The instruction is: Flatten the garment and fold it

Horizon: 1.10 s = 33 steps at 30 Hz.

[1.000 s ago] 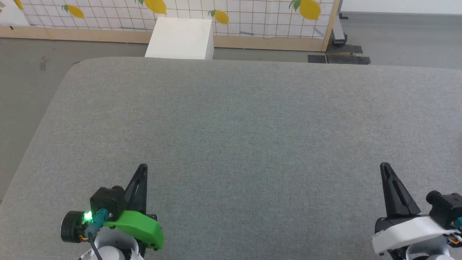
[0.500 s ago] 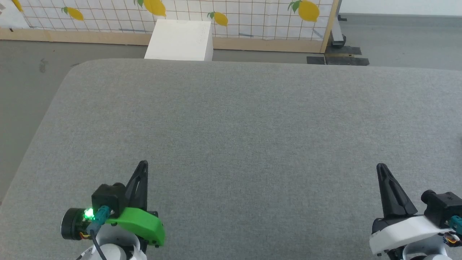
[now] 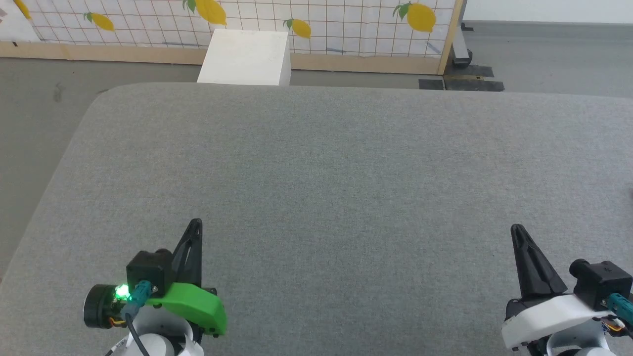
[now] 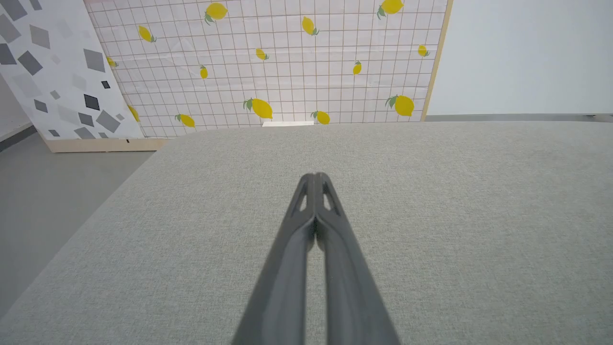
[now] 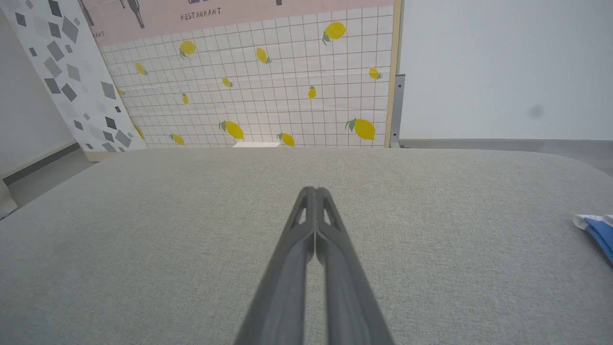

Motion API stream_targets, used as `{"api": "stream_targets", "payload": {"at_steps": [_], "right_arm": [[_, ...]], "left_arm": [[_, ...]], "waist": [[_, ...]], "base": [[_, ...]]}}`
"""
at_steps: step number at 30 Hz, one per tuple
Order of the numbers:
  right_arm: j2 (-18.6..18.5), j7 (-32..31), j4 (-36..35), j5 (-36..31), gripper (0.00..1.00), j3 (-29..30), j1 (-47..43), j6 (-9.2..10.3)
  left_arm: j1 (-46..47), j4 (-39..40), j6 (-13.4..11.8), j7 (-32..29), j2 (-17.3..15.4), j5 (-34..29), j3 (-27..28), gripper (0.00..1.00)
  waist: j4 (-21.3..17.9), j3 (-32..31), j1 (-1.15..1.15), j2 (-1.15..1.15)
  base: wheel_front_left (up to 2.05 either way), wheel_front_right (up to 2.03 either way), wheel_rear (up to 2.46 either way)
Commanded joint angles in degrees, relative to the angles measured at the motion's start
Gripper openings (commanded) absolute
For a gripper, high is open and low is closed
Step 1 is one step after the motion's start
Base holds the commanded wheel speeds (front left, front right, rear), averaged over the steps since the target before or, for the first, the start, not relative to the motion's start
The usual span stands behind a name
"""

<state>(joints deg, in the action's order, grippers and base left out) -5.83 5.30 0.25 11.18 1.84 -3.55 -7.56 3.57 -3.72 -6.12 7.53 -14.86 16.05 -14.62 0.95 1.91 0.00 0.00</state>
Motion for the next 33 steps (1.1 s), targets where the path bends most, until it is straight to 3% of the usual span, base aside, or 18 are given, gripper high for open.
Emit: {"api": "stream_targets", "payload": {"at_steps": [1, 33], "right_arm": [[0.3, -0.3, -0.1, -0.6, 0.0, -0.2, 1.0, 0.03], [1.4, -2.4, -0.1, -5.0, 0.0, -0.9, 2.1, 0.05]], "left_arm": [[-0.9, 0.3, 0.4, -0.3, 0.5, -0.8, 0.7, 0.0], [-2.0, 1.7, 2.8, -3.4, 5.3, -7.2, 6.5, 0.0]], "waist": [[0.0, 0.0, 0.0, 0.0], [-0.4, -0.8, 0.0, 0.0]], "base": [[0.0, 0.0, 0.0], [0.0, 0.0, 0.0]]}}
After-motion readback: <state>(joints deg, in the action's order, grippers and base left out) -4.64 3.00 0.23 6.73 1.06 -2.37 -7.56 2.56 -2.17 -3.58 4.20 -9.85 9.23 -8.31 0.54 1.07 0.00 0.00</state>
